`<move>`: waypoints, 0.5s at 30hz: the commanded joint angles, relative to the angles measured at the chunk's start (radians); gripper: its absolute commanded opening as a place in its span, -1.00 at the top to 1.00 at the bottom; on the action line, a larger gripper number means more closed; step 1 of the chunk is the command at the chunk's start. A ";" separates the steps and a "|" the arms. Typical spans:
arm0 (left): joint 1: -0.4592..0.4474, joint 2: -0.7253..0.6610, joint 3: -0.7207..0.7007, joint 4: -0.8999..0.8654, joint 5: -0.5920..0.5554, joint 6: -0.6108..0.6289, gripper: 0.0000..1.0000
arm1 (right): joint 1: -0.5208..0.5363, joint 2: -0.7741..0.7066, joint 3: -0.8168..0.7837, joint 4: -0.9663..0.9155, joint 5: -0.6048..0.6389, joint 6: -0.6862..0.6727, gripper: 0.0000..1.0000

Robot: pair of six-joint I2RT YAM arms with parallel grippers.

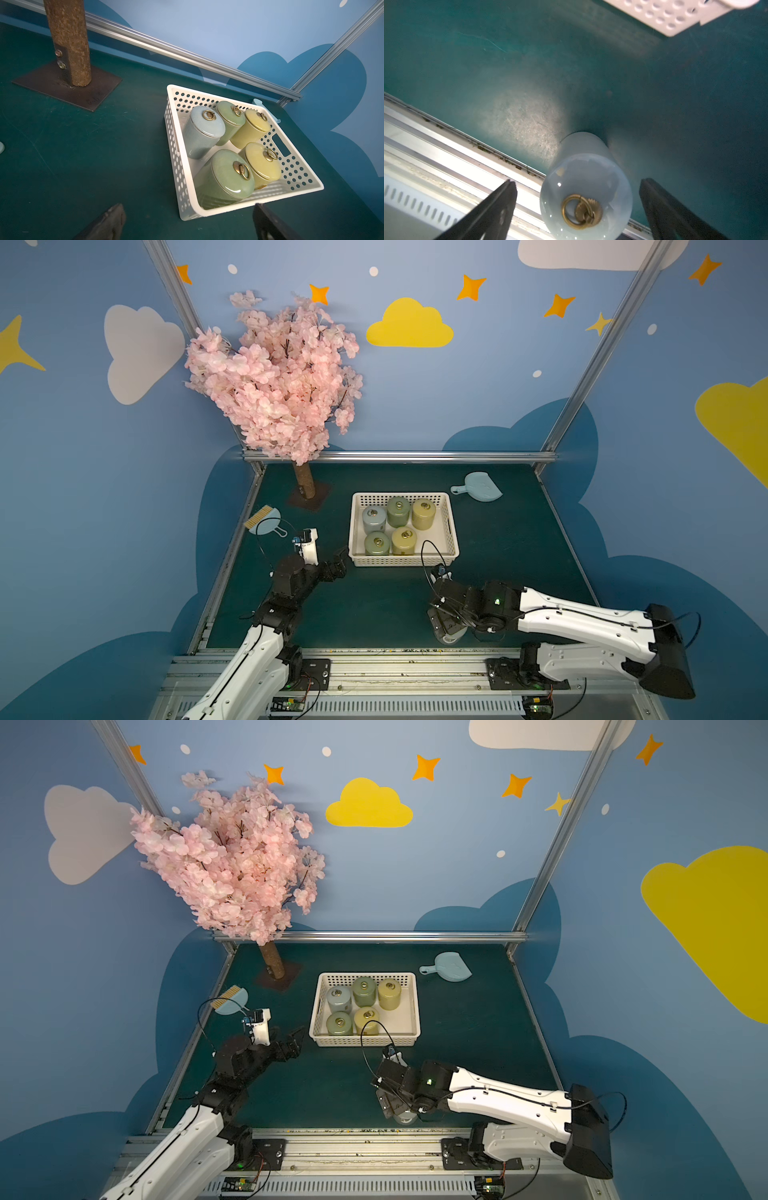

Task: Take the tea canister out of the basket
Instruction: Place the tea canister at the center of the board, then pick up the tea canister from the basket.

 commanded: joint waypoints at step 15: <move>-0.007 -0.021 0.011 0.019 0.079 0.044 -1.00 | -0.336 -0.028 0.153 0.144 -0.200 -0.492 -0.97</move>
